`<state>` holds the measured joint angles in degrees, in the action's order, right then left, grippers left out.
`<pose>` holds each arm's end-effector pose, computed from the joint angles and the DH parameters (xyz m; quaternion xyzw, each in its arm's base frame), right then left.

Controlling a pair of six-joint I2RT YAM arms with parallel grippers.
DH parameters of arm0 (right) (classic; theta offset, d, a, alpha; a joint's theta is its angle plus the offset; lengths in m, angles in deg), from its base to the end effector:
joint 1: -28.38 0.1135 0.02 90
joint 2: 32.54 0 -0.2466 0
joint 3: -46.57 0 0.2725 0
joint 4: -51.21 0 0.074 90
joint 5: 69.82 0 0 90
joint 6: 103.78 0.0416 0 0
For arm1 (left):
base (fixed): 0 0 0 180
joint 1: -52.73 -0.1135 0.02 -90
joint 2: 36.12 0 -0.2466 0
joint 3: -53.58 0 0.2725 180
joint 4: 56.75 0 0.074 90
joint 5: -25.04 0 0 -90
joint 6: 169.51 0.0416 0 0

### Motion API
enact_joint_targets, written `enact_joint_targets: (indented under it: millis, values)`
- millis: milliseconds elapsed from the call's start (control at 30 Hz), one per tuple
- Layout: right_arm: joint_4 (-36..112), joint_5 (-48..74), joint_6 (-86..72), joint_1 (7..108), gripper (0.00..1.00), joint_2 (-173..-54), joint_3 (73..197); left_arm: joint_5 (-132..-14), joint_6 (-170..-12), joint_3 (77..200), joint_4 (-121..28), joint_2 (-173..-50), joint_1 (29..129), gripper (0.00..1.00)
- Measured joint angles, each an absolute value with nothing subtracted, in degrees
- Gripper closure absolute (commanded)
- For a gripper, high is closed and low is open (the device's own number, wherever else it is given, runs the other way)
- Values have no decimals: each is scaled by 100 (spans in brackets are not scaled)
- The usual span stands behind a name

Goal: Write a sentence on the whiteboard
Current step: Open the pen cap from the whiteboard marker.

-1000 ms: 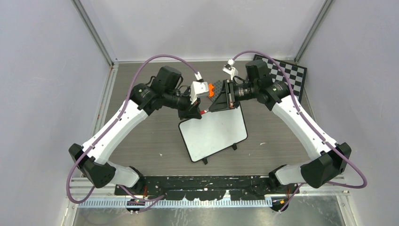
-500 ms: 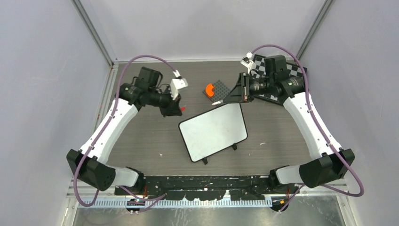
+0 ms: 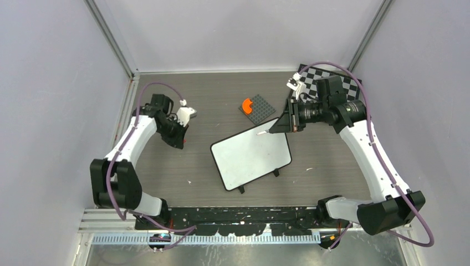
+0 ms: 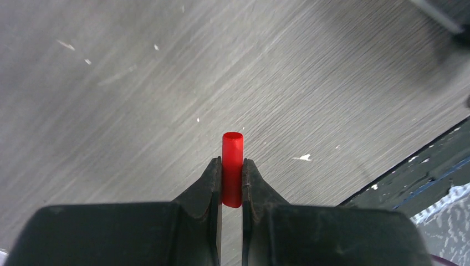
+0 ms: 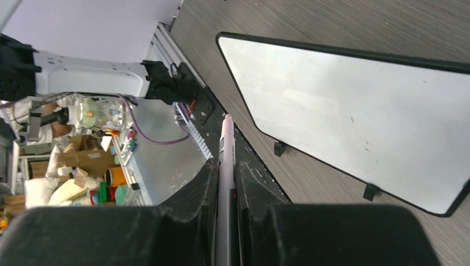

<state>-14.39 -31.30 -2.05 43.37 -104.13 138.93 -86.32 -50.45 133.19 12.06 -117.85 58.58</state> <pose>0.2502 0.1007 0.3737 -0.1904 0.8266 0.4701 0.2439 0.2906 -0.0450 0.2409 0.3200 0.9153 -0.1463 0.1962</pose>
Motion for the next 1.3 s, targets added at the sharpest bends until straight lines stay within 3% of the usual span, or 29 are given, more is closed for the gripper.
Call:
enact_joint_targets:
  millis: [533,700,1033,1300]
  values:
    - [-1529,-2540,-942,4498,100,-9985,12986,-7647,-5028,12576,616,-12891,5851,97]
    - [-1478,-2324,-975,4654,100,-10006,12828,-7533,-5006,12561,531,-13199,5851,92]
    - [-1518,-2151,-1226,5005,100,-10474,12850,-7413,-4895,12574,531,-13440,5910,68]
    - [-1741,-2042,-1397,5532,100,-10621,13019,-7531,-4879,12589,660,-13438,5956,54]
